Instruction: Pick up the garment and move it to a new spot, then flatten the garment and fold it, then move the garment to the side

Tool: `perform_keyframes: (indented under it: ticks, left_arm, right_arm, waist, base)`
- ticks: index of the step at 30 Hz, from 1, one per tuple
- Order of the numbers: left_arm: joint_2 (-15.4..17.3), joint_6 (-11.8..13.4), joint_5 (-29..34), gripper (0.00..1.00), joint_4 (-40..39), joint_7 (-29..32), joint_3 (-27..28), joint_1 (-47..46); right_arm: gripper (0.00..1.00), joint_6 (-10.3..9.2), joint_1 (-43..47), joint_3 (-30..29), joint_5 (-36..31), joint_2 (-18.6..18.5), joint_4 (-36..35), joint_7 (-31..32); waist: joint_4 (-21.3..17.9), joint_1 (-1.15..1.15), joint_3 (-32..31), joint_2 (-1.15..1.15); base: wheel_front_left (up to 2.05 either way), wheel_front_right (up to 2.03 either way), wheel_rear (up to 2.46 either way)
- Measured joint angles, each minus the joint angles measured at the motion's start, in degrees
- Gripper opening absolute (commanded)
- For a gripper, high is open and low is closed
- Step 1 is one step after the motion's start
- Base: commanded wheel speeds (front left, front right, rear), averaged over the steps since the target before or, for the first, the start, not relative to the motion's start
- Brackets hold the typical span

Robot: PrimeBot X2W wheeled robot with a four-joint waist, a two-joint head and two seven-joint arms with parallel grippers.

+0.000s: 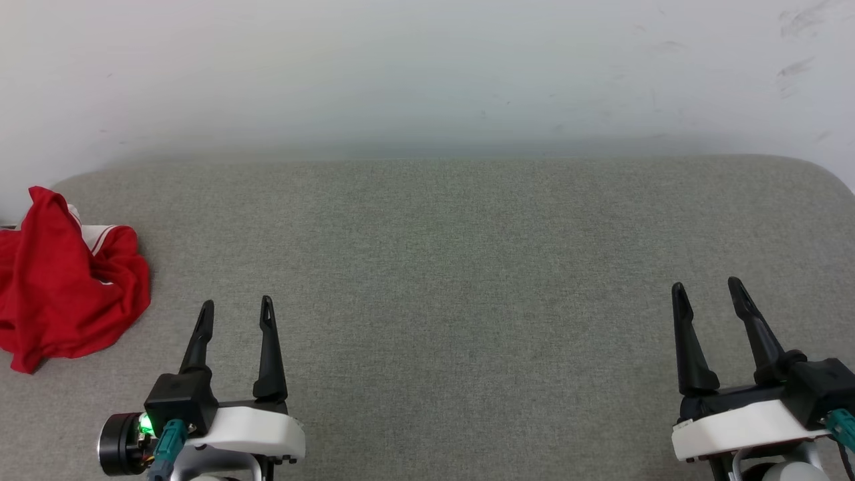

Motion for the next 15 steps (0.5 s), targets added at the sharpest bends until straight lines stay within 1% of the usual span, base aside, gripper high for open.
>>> perform_keyframes:
  ticks: [1, 2, 6, 10, 15]
  left_arm:
    - [-0.35, -0.83, 0.11, 1.0, 0.18, -0.15, 0.54, 0.02]
    - [-0.35, -0.83, 0.11, 1.0, 0.18, -0.15, 0.54, 0.02]
    - [-1.11, -2.81, 1.09, 1.0, 0.66, -0.6, 1.91, 0.35]
    - [-1.75, -4.17, 1.99, 1.0, 1.45, -1.05, 3.02, 0.53]
    - [-2.11, -5.45, 2.65, 1.0, 2.57, -1.18, 3.79, 0.55]
  right_arm:
    - [1.0, 0.0, 0.01, -0.01, -0.35, 0.0, 0.09, -0.3]
    - [1.0, 0.0, 0.01, -0.01, -0.35, 0.0, 0.09, -0.3]
    - [1.0, 0.01, 0.26, -0.15, 0.2, 0.0, 0.67, -0.69]
    - [1.0, 0.01, 0.36, -0.58, 1.57, -0.01, 1.4, -1.08]
    - [1.0, 0.01, 0.37, -0.43, 1.43, -0.01, 1.9, -1.27]
  waist:
    - [0.04, 0.0, 0.03, 0.0]
    - [0.04, 0.0, 0.03, 0.0]
    - [0.15, 0.0, 0.02, 0.0]
    - [0.2, 0.0, 0.0, 0.0]
    - [0.19, 0.0, -0.06, 0.0]
  base:
    - [0.0, 0.0, 0.0]
    - [0.0, 0.0, 0.0]
    - [0.0, 0.0, 0.0]
    - [0.0, 0.0, 0.0]
    - [0.0, 0.0, 0.0]
